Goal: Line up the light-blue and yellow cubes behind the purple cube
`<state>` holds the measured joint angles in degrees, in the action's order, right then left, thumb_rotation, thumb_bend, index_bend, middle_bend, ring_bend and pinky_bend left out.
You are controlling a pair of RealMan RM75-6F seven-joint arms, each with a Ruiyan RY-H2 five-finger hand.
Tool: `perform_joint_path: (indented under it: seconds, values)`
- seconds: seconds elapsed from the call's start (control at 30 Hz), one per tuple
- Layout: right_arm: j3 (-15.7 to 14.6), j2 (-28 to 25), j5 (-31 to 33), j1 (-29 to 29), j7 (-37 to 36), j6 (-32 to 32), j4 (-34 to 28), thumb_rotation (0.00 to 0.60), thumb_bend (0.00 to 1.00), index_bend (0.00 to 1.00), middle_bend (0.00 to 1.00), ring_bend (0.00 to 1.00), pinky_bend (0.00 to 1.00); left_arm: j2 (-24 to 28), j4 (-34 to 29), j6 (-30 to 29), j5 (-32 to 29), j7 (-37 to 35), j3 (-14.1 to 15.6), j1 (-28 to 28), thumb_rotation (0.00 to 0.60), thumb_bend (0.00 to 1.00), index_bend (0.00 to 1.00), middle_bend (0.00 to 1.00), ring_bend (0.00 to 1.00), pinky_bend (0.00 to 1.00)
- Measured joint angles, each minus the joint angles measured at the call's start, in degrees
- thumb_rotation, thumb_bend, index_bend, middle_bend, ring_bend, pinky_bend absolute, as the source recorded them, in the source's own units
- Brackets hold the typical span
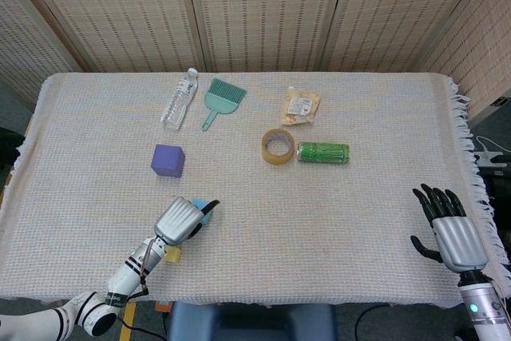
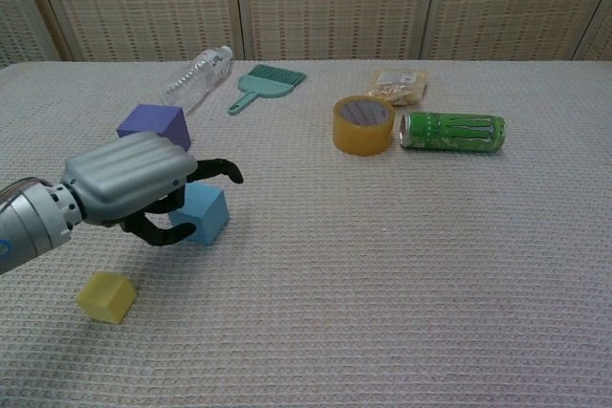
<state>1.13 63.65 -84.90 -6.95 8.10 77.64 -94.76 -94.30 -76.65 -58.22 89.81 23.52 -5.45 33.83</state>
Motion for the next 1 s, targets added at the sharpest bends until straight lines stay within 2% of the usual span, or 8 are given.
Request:
perform_joint_path:
  seconds: [0.27,0.7,0.8,1.0]
  values:
    - [-0.49,-0.40,-0.17,-0.19,-0.25,-0.73,-0.49,0.525,0.07,0.00,0.00,0.00,0.00,-0.94,2.69,-0.14,-1.53,-0.22,0.67,0.61,0.600,0.39,0.19,1.00,1.00,1.00]
    - [-0.88,-0.62,-0.36,-0.33,-0.11,-1.15,-1.06,0.525,0.07,0.00,0.00,0.00,0.00,1.63,1.23,2.48,-4.95,0.20,1.38,1.29,0.600,0.39,0.21,1.00,1.00,1.00]
    - [-1.06,-0.72,-0.60,-0.37,-0.22,-1.23,-1.15,0.524,0.07,0.00,0.00,0.00,0.00,1.92,1.14,2.75,-5.87,0.48,1.43,1.46,0.600,0.40,0.26,1.00,1.00,1.00]
    - [-1.19,-0.77,-0.60,-0.47,-0.18,-1.51,-1.21,0.524,0.07,0.00,0.00,0.00,0.00,1.85,1.45,1.06,-5.17,-0.35,1.84,1.45,0.600,0.40,0.46,1.00,1.00,1.00]
